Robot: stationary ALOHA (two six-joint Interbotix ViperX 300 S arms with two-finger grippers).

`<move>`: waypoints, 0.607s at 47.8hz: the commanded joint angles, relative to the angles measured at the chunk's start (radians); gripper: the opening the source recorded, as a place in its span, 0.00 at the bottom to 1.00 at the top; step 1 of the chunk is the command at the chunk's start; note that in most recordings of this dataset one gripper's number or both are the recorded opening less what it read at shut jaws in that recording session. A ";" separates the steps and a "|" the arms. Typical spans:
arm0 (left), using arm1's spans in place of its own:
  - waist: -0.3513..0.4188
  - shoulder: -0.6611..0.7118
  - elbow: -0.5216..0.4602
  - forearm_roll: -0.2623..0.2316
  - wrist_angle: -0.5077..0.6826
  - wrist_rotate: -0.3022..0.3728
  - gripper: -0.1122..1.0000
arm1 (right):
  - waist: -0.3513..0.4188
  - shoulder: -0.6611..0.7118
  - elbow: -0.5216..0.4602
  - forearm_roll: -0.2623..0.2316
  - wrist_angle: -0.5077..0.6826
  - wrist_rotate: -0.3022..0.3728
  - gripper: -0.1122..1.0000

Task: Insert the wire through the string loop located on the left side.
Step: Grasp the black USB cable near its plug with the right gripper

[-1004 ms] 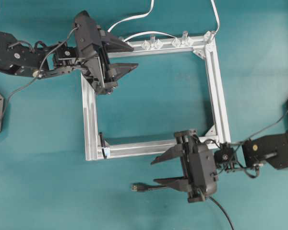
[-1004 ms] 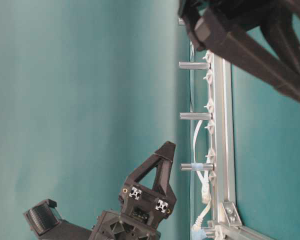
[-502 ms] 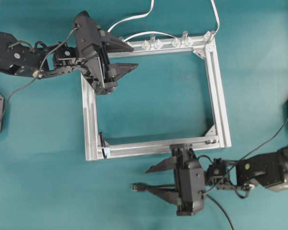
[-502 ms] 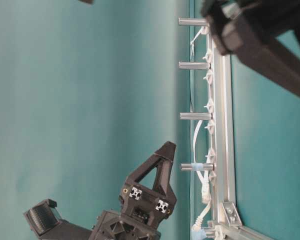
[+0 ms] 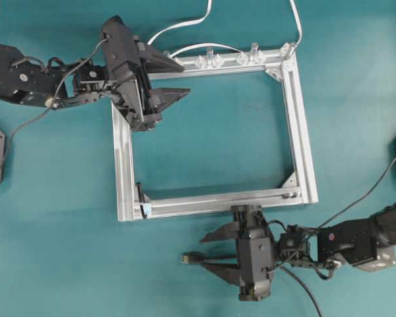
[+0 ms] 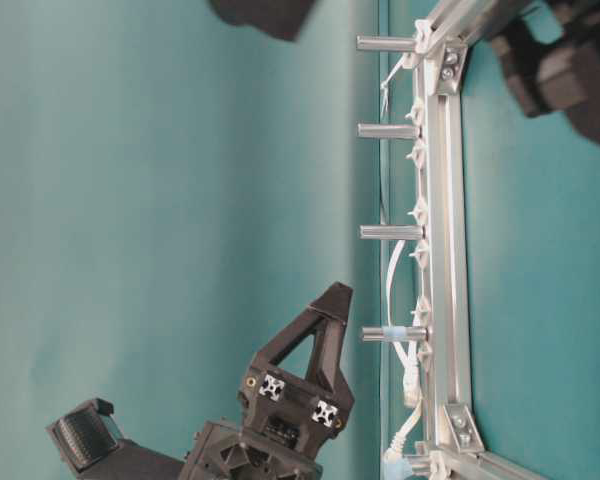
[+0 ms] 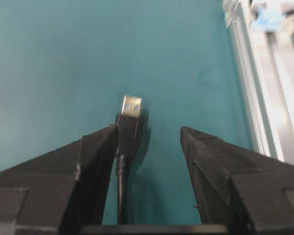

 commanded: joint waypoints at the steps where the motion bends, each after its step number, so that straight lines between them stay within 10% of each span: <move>1: -0.006 -0.023 -0.005 0.003 -0.003 0.006 0.70 | 0.005 -0.012 -0.017 0.002 0.011 -0.002 0.62; 29: -0.014 -0.023 -0.003 0.003 0.031 0.006 0.70 | 0.005 0.026 -0.014 0.002 0.083 -0.002 0.62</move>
